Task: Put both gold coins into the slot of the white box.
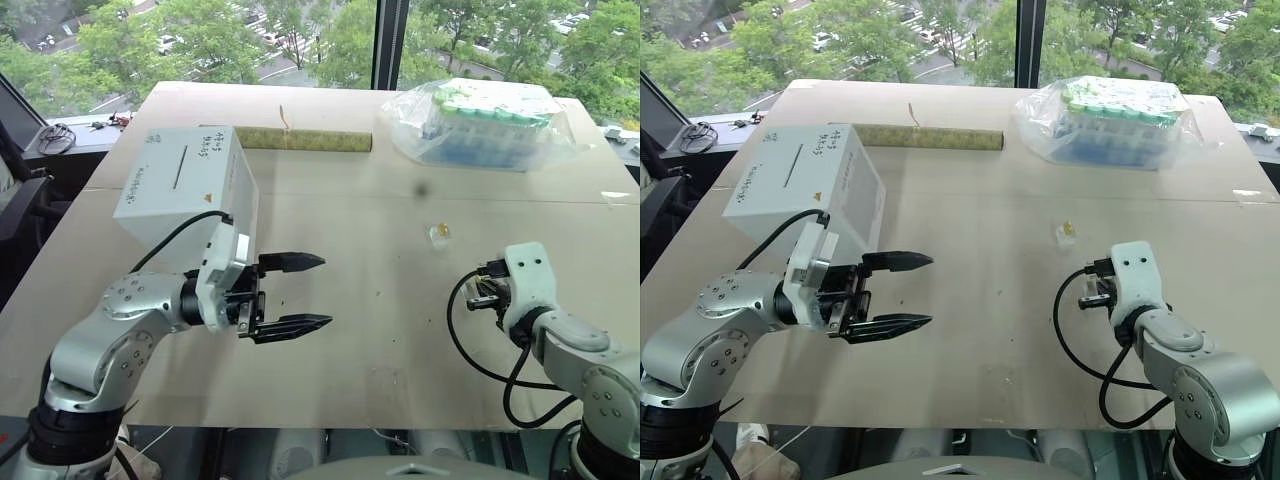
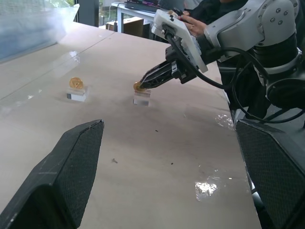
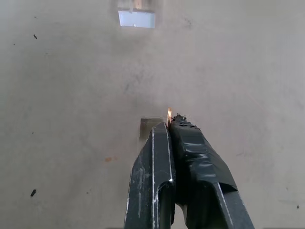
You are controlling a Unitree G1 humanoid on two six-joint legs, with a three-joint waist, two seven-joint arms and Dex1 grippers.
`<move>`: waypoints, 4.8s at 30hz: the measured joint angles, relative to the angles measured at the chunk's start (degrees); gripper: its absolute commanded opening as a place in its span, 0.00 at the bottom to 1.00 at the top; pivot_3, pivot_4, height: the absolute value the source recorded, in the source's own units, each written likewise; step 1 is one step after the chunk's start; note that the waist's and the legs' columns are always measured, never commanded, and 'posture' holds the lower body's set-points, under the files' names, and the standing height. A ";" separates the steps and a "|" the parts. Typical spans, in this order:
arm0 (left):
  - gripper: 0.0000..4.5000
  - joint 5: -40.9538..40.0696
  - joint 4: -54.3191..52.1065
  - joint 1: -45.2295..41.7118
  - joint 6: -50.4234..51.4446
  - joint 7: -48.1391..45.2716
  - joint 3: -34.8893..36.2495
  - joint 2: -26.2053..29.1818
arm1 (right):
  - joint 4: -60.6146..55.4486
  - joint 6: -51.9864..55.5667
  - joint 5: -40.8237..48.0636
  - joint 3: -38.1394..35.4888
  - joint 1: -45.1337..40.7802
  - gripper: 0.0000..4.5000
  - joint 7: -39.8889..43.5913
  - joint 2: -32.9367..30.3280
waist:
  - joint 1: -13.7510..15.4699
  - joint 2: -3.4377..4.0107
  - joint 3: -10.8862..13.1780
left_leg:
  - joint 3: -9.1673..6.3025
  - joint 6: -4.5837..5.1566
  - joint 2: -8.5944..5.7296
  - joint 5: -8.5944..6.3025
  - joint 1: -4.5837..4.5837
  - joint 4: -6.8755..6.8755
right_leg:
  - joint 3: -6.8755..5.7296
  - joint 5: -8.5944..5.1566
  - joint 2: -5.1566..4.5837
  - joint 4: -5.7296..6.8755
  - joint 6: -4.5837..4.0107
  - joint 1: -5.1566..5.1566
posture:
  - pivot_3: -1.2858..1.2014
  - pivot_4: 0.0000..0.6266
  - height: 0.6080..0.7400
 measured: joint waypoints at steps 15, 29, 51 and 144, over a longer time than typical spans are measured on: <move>1.00 -2.31 0.33 -5.23 4.30 9.82 0.14 -3.93 | -1.14 -5.77 3.19 -7.10 -2.36 0.01 13.08 0.26 | 0.07 0.01 0.01 | -0.01 0.00 -0.06 0.00 -0.02 -0.04 | -0.02 0.00 0.03 -0.05 0.01 0.01 | 0.52 0.24 1.00; 0.94 -13.95 4.12 -18.53 14.55 18.92 1.09 -7.28 | 2.06 -17.10 27.41 -15.48 -11.23 0.00 25.94 -3.48 | -0.04 -0.03 0.04 | 0.00 0.01 -0.15 0.01 -0.01 -0.03 | 0.01 0.13 0.08 -0.03 -0.19 0.05 | 0.52 0.24 1.00; 0.43 -12.62 8.01 -24.98 14.00 12.34 -3.19 -10.09 | 8.41 -30.47 48.91 -3.79 -17.61 0.00 17.23 -17.09 | -0.12 -0.07 0.06 | 0.01 0.01 -0.18 0.01 -0.02 0.00 | 0.04 0.15 0.08 -0.02 -0.21 0.06 | 0.52 0.24 1.00; 0.00 11.48 -8.14 -37.58 61.71 78.99 14.07 -5.90 | 36.26 -58.60 27.98 -2.09 -24.08 0.97 64.00 -31.54 | 0.36 -0.57 0.41 | -0.11 -0.05 -0.20 0.03 0.19 0.06 | -0.02 0.32 0.07 0.06 0.04 0.37 | 0.52 0.24 1.00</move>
